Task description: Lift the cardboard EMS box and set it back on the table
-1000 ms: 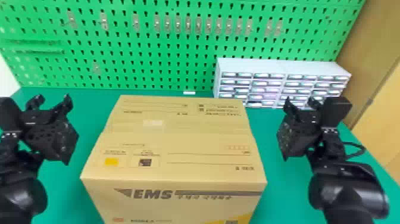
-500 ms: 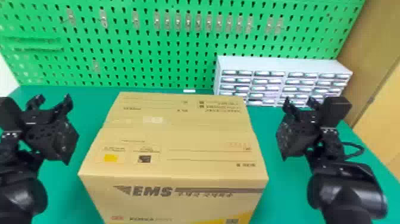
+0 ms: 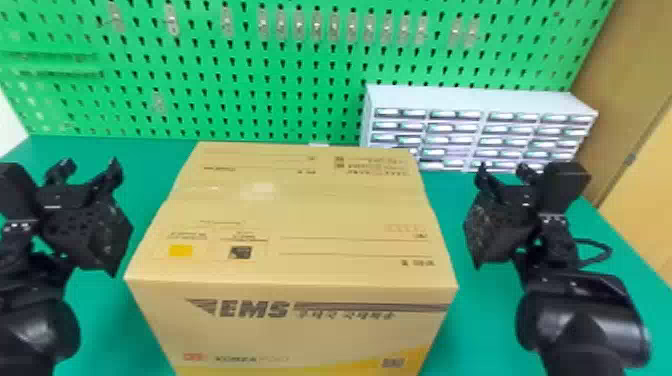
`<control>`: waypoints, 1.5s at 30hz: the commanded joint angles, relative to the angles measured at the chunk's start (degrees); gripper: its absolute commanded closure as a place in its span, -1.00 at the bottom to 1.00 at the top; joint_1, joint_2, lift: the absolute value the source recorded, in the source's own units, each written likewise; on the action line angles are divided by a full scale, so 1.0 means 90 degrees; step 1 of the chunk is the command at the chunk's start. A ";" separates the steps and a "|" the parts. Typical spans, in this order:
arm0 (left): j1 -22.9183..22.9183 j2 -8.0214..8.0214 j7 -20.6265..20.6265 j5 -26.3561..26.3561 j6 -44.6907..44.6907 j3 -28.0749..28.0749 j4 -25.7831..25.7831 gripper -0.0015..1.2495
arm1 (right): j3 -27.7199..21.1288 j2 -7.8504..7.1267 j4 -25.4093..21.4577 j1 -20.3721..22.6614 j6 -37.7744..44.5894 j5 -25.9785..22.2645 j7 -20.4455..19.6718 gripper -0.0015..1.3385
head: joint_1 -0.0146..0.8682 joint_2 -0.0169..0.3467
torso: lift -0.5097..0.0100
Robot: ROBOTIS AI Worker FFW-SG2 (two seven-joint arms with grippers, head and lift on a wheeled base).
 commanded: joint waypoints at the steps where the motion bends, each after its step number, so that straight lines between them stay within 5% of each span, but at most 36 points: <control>1: -0.0010 0.0000 0.0000 0.0000 0.0000 -0.0002 0.0000 -0.21 | -0.0003 0.0000 0.0001 0.0000 0.0004 0.0000 -0.0003 -0.20 | 0.57 -0.99 | 0.75; 45: 0.0029 0.0000 0.0146 0.0029 -0.0137 -0.0041 0.0000 -0.21 | -0.0013 -0.0039 0.0049 -0.0068 -0.0025 -0.0010 -0.0003 -0.20 | 0.57 -0.99 | 0.60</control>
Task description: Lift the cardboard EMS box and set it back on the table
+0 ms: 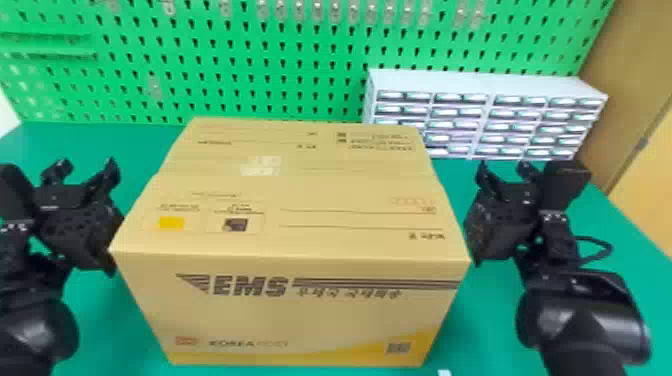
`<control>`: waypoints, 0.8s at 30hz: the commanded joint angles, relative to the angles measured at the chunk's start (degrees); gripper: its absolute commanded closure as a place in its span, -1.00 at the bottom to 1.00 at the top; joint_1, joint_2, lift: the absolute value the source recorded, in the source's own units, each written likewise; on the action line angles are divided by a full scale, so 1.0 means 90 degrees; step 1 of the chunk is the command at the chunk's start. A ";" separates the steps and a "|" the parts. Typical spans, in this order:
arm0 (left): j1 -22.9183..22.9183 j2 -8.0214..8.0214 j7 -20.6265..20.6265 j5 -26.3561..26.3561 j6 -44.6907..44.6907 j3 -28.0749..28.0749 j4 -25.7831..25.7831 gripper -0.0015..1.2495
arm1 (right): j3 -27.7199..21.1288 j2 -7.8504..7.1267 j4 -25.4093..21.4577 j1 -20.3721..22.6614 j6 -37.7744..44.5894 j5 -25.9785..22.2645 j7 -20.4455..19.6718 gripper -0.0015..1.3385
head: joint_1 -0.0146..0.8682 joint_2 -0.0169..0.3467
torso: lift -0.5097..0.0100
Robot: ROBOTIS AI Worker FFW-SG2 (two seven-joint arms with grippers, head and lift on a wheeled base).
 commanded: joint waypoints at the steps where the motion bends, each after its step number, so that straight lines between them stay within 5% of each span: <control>1: 0.0028 0.0000 0.0113 -0.0021 -0.0089 -0.0077 -0.0001 -0.21 | 0.0024 -0.0041 0.0055 -0.0017 -0.0056 -0.0039 0.0000 -0.20 | 0.57 -0.99 | 0.60; 24: 0.0028 0.0000 0.0172 -0.0548 -0.0128 -0.0116 -0.0118 -0.21 | 0.0141 -0.0109 0.0279 -0.0105 -0.0290 0.0459 0.0010 -0.20 | 0.57 -0.99 | 0.60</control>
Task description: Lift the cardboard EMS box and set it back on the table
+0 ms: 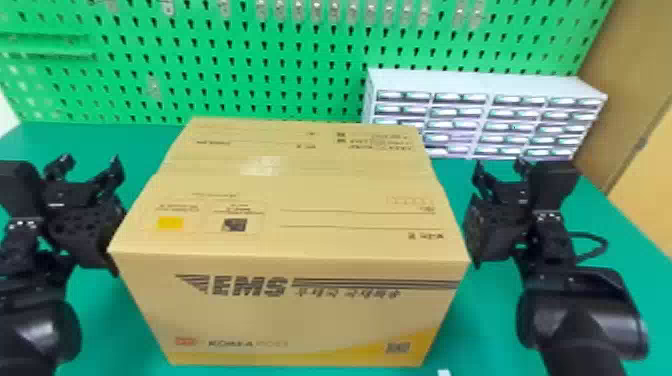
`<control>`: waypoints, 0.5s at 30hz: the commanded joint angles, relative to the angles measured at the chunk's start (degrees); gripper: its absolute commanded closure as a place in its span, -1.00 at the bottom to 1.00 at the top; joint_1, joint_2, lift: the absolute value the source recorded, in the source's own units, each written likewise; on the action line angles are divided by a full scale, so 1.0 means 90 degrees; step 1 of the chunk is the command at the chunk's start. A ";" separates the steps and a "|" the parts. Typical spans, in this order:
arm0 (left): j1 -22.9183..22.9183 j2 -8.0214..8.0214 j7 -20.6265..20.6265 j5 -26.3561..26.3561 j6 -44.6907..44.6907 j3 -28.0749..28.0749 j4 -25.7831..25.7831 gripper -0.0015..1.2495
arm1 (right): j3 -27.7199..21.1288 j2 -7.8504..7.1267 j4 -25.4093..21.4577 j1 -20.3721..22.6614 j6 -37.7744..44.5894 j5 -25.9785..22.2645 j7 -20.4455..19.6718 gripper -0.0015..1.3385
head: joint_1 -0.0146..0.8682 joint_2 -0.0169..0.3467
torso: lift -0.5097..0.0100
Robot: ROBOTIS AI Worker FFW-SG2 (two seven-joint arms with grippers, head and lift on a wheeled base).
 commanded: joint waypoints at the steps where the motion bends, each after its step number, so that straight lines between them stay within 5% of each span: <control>1: -0.0008 0.0000 -0.0001 -0.0032 0.0000 -0.0004 -0.0005 -0.21 | 0.0024 -0.0020 0.0000 0.0000 0.0020 -0.0024 0.0003 -0.20 | 0.57 -0.99 | 0.60; 15: -0.0027 0.0000 -0.0001 -0.0032 0.0000 -0.0033 -0.0015 -0.21 | -0.0005 0.0010 0.0000 -0.0010 0.0059 -0.0034 -0.0007 -0.20 | 0.57 -0.99 | 0.60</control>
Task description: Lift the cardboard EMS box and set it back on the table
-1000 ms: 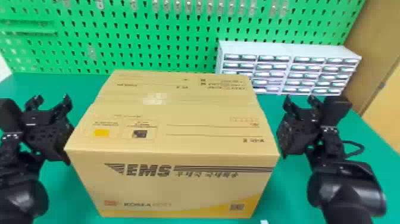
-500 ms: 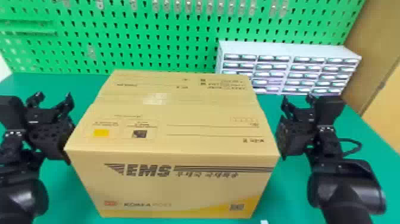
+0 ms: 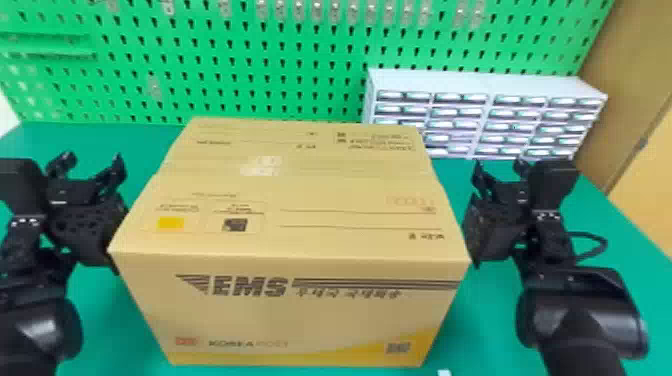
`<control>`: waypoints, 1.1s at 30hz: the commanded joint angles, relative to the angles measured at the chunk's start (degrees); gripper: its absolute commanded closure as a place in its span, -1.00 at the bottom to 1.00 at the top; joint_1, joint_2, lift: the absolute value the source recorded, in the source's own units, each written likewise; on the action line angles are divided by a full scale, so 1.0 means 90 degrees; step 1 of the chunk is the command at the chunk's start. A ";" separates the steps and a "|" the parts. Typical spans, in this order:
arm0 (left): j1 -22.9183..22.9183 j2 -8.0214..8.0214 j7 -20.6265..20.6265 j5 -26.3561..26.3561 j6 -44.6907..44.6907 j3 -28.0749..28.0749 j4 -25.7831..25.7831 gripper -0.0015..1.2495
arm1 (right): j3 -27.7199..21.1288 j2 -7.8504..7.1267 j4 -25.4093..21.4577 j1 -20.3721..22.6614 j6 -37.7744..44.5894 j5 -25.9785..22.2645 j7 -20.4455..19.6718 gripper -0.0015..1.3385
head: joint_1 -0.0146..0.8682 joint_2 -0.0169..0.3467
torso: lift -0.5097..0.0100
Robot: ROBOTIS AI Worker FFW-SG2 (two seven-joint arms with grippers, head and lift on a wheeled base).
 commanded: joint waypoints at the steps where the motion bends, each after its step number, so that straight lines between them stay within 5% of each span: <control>1: -0.0002 0.0000 0.0000 0.0000 0.0000 -0.0010 0.0003 -0.21 | 0.0006 0.0001 0.0000 0.0002 -0.0003 0.0000 0.0006 -0.20 | 0.57 -0.99 | 0.60; 7: -0.0012 0.0000 0.0000 -0.0010 0.0000 -0.0117 0.0003 -0.21 | 0.0123 0.0020 0.0000 0.0002 0.0027 -0.0078 -0.0004 -0.20 | 0.57 -0.99 | 0.60; 17: 0.0027 -0.0010 0.0009 -0.0039 0.0000 -0.0313 -0.0036 -0.21 | 0.0269 0.0362 -0.0049 -0.0018 0.0027 0.0264 -0.0004 -0.20 | 0.57 -0.99 | 0.60; 33: 0.0086 -0.0078 0.0625 -0.0068 0.0000 -0.1045 -0.0173 -0.21 | 0.0465 0.0475 -0.0039 -0.0086 0.0036 0.0215 -0.0092 -0.20 | 0.57 -0.99 | 0.60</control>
